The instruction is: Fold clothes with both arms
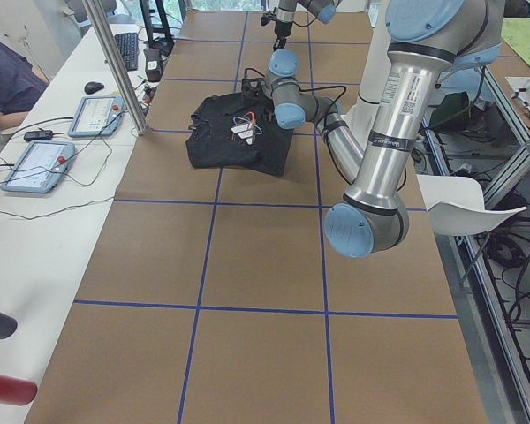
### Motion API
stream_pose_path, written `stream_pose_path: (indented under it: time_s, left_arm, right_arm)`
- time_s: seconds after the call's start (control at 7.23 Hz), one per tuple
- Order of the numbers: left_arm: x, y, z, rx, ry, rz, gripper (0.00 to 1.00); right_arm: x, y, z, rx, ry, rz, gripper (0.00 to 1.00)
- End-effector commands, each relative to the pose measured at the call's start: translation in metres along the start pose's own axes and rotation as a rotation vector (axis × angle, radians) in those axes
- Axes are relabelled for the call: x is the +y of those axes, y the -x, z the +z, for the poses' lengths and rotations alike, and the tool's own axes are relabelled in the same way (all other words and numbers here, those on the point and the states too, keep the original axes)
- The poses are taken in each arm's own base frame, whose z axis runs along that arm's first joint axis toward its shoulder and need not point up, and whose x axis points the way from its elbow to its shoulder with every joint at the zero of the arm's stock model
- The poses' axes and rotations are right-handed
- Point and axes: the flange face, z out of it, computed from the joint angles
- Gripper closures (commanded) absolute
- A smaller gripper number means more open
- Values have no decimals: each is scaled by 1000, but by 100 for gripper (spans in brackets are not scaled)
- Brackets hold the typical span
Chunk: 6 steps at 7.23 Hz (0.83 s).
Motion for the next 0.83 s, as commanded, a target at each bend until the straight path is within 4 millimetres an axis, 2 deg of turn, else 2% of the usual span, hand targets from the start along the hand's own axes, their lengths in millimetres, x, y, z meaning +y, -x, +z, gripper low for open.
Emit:
stream_pose_path:
  time_s: [0.0, 0.28, 0.41, 0.55, 0.69]
  left_arm:
    - [-47, 0, 25, -48, -43, 24, 100]
    - [-79, 12, 38, -87, -67, 53, 100]
    - [-95, 19, 35, -101, -86, 73, 100]
    - [-105, 21, 40, -113, -91, 68, 100]
    - [-117, 25, 46, -119, -101, 62, 100]
  right_arm:
    - [-42, 22, 21, 29, -32, -56, 100]
    - [-73, 27, 20, 29, -46, -56, 100]
    - [-92, 28, 13, 17, -33, -46, 100]
    - [-107, 24, 9, 14, -38, -35, 100]
    - [-125, 32, 10, 17, -51, -41, 100]
